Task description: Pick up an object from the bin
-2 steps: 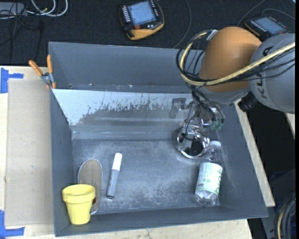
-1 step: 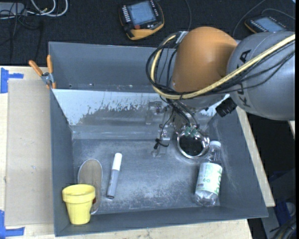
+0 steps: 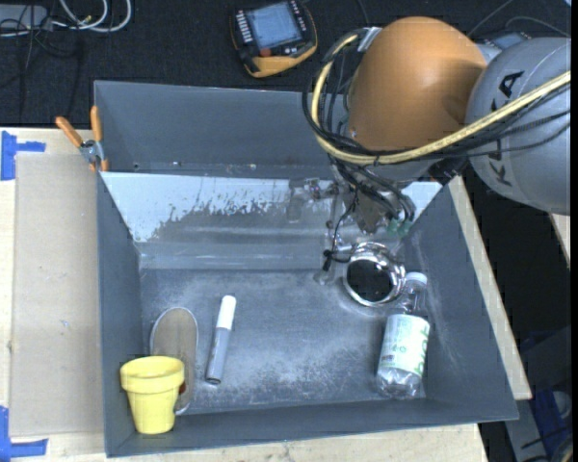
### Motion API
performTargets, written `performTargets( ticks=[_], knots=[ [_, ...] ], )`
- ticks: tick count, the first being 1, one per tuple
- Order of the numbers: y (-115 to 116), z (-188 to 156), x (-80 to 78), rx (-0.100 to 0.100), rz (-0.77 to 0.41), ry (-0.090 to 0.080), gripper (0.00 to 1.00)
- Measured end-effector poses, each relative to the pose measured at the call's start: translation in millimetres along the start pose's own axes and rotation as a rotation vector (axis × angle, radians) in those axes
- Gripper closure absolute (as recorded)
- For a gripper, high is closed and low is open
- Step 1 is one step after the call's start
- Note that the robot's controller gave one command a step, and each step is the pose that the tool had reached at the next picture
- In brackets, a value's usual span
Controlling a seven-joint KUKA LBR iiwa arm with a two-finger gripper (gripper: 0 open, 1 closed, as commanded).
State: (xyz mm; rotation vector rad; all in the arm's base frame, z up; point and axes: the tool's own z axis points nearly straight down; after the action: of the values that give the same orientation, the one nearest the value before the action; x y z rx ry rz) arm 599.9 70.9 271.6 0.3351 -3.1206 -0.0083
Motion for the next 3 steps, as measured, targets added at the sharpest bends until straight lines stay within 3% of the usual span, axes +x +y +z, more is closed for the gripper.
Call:
performTargets(
  ticks=[1, 2, 3],
  knots=[
    [1, 114, -10.9, -0.001, 0.19, 0.007, 0.0],
    [47, 52, -6.9, -0.003, 0.251, 0.002, 0.0],
    [114, -20, 17.1, -0.008, 0.249, -0.005, 0.0]
  ],
)
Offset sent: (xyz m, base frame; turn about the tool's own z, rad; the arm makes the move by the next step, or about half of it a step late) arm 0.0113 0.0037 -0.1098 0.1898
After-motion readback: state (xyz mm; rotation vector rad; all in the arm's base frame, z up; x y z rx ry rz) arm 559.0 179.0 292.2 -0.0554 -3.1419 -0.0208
